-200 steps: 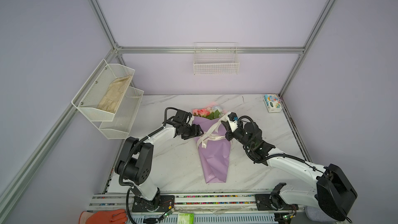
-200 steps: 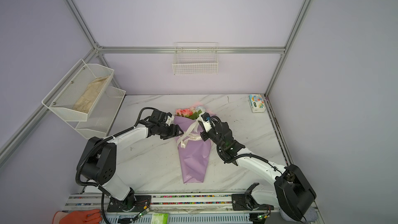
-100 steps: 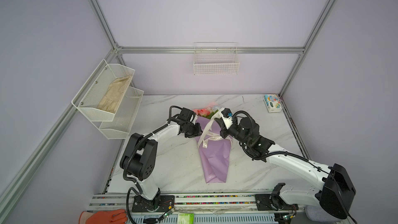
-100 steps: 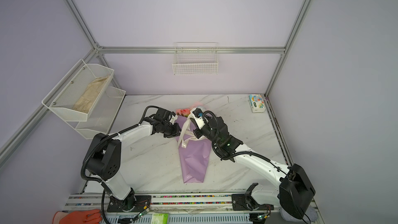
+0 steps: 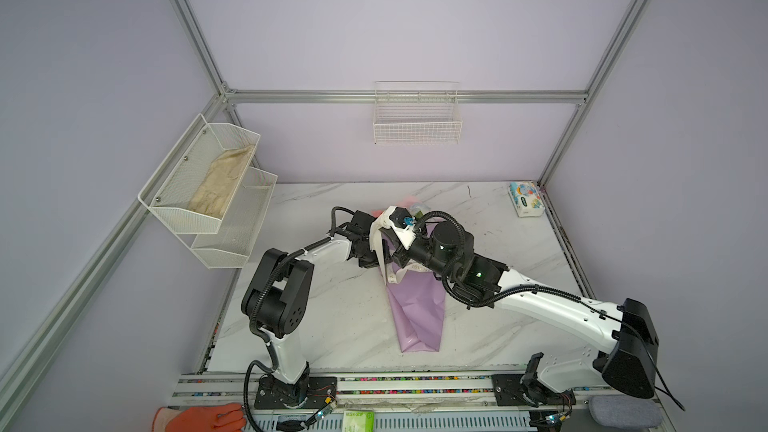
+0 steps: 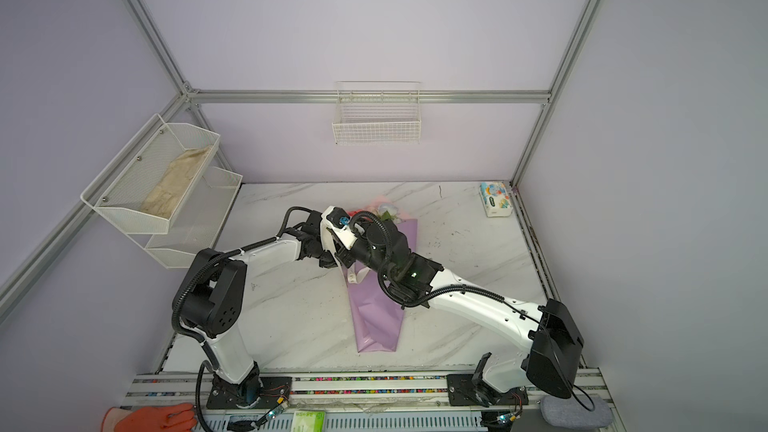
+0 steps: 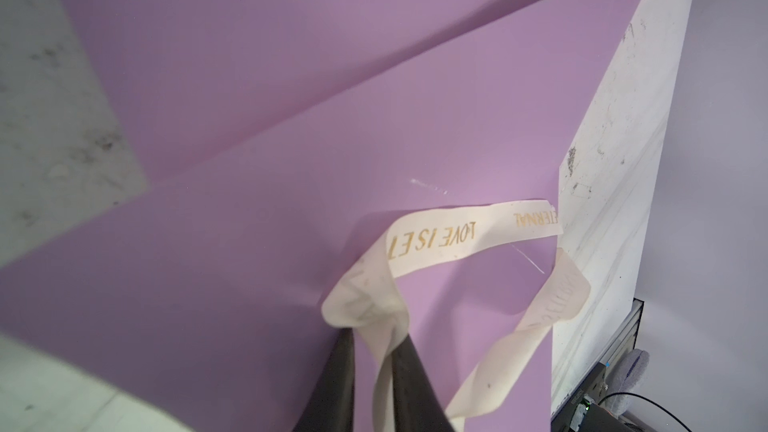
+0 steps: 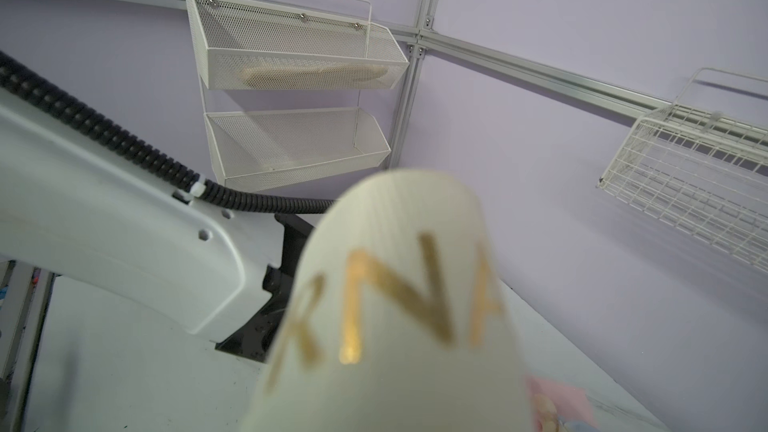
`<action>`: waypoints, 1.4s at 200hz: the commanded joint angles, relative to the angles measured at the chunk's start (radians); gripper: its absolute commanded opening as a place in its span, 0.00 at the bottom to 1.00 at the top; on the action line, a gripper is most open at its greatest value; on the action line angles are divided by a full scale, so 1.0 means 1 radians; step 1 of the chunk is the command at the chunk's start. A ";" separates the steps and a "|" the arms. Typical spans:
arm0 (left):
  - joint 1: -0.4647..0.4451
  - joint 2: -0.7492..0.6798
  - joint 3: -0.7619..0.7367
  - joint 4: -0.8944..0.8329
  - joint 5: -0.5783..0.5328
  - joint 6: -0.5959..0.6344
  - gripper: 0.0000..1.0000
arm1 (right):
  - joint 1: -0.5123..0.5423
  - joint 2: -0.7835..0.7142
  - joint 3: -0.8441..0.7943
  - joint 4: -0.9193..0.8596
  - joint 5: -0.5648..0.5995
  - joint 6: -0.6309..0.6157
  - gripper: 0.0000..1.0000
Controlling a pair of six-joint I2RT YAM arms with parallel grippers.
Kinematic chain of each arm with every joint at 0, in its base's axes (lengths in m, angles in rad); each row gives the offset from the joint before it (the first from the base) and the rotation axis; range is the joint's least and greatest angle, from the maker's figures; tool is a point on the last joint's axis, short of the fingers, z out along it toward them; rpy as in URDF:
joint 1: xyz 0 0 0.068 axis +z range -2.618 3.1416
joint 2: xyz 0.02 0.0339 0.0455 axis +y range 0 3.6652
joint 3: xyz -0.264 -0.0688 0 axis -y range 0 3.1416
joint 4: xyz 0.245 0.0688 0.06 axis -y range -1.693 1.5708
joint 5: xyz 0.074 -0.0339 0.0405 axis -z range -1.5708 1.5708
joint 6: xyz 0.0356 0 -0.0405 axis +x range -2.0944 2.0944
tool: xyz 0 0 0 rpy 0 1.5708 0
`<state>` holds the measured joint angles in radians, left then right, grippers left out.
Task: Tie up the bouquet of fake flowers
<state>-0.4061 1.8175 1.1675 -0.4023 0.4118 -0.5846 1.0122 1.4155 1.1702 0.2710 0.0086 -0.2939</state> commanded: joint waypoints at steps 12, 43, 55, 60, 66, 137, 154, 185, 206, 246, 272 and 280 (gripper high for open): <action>0.012 0.003 -0.055 0.054 0.001 -0.011 0.18 | 0.029 -0.001 0.055 0.029 0.003 -0.027 0.00; 0.016 0.003 -0.058 0.059 0.014 -0.009 0.13 | 0.034 -0.019 0.065 0.036 0.008 -0.019 0.00; 0.018 -0.006 -0.059 0.064 0.022 -0.006 0.08 | 0.034 -0.036 0.030 0.043 0.060 -0.031 0.00; 0.018 -0.011 -0.062 0.070 0.026 -0.007 0.05 | 0.034 -0.037 0.007 0.048 0.076 -0.035 0.00; 0.019 -0.020 -0.063 0.079 0.032 -0.007 0.03 | 0.034 -0.036 -0.016 0.041 0.109 -0.043 0.00; 0.029 -0.221 -0.129 0.098 -0.021 0.024 0.00 | -0.084 -0.098 -0.165 -0.052 0.309 0.127 0.00; 0.030 -0.287 -0.157 0.101 -0.020 0.034 0.00 | -0.169 -0.079 -0.156 -0.096 0.197 0.193 0.00; 0.034 -0.394 -0.192 0.101 -0.008 0.064 0.00 | -0.311 -0.027 -0.148 -0.122 -0.001 0.295 0.00; 0.035 -0.498 -0.206 0.115 -0.005 0.083 0.00 | -0.372 0.045 -0.124 -0.154 -0.093 0.350 0.00; 0.034 -0.570 -0.188 0.123 0.057 0.127 0.00 | -0.435 0.187 -0.060 -0.212 -0.266 0.419 0.00; 0.034 -0.568 -0.169 0.126 0.068 0.139 0.00 | -0.451 0.251 -0.029 -0.286 -0.410 0.432 0.00; 0.034 -0.566 -0.160 0.128 0.069 0.140 0.00 | -0.452 0.263 -0.018 -0.333 -0.443 0.434 0.00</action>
<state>-0.3790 1.2572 0.9985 -0.3016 0.4465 -0.4820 0.5686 1.6585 1.1072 0.0544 -0.2630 0.1013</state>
